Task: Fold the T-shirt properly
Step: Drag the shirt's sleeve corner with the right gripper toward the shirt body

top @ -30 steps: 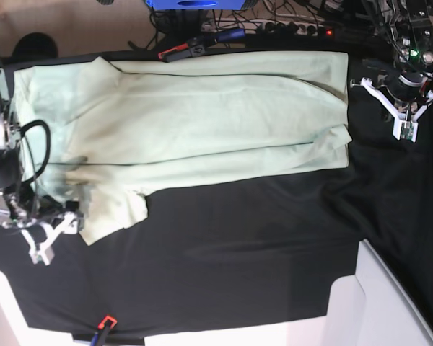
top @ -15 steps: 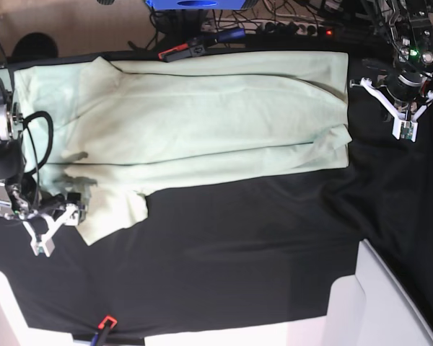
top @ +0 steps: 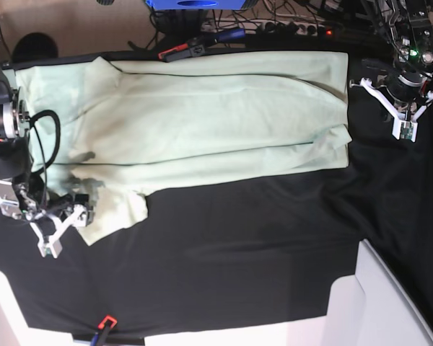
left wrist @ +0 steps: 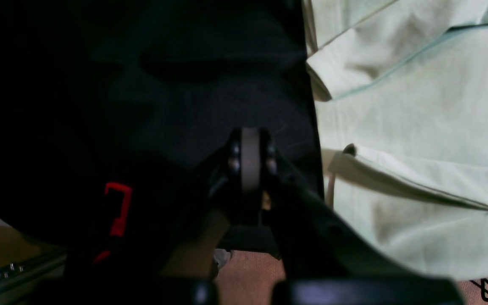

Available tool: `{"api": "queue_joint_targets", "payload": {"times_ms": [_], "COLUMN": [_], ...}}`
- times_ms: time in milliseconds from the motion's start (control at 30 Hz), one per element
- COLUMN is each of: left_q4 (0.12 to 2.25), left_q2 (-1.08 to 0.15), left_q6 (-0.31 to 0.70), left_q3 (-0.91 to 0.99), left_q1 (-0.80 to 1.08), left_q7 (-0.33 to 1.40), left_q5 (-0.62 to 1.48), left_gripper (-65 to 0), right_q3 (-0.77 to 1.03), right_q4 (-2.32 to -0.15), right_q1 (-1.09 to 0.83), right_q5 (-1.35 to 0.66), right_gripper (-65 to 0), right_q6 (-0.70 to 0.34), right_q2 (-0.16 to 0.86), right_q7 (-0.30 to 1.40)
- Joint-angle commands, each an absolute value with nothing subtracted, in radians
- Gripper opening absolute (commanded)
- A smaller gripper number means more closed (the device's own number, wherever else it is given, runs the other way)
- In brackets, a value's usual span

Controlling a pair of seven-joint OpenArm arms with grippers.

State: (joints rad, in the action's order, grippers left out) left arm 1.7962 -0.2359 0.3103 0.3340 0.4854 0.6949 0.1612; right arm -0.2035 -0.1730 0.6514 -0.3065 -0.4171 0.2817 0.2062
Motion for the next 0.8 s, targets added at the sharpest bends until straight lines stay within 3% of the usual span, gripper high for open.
{"api": "queue_joint_targets", "payload": {"times_ms": [0, 133, 200, 267, 367, 400, 767], "left_q4": [1.816, 1.816, 1.814, 1.814, 1.814, 1.814, 1.813], "left_q2": [-0.249, -0.249, -0.249, -0.249, -0.249, -0.249, -0.248], "left_q6": [0.302, 0.302, 0.302, 0.302, 0.302, 0.302, 0.302], "left_q3": [0.341, 0.341, 0.341, 0.341, 0.338, 0.337, 0.338], "left_q1": [0.487, 0.487, 0.487, 0.483, 0.481, 0.481, 0.478], "left_q7": [0.680, 0.680, 0.680, 0.680, 0.680, 0.680, 0.682], "left_q5": [0.162, 0.162, 0.162, 0.162, 0.162, 0.162, 0.162], "left_gripper": [-65.0, -65.0, -65.0, -65.0, -65.0, -65.0, -65.0], "right_q3": [-0.206, -0.206, -0.206, -0.206, -0.205, -0.205, -0.206], "right_q4": [-0.182, -0.203, -0.205, -0.205, -0.211, -0.211, -0.395], "right_q1": [0.679, 0.679, 0.677, 0.677, 0.676, 0.676, 0.628], "right_q5": [-0.306, -0.306, -0.306, -0.306, -0.306, -0.306, -0.305], "right_gripper": [-20.9, -21.2, -26.0, -36.9, -60.6, -65.0, -64.9], "right_q6": [-0.427, -0.427, -0.427, -0.427, -0.427, -0.427, -0.427], "right_q2": [0.289, 0.289, 0.289, 0.289, 0.289, 0.289, 0.298], "right_q7": [0.213, 0.213, 0.213, 0.213, 0.213, 0.213, 0.302]}}
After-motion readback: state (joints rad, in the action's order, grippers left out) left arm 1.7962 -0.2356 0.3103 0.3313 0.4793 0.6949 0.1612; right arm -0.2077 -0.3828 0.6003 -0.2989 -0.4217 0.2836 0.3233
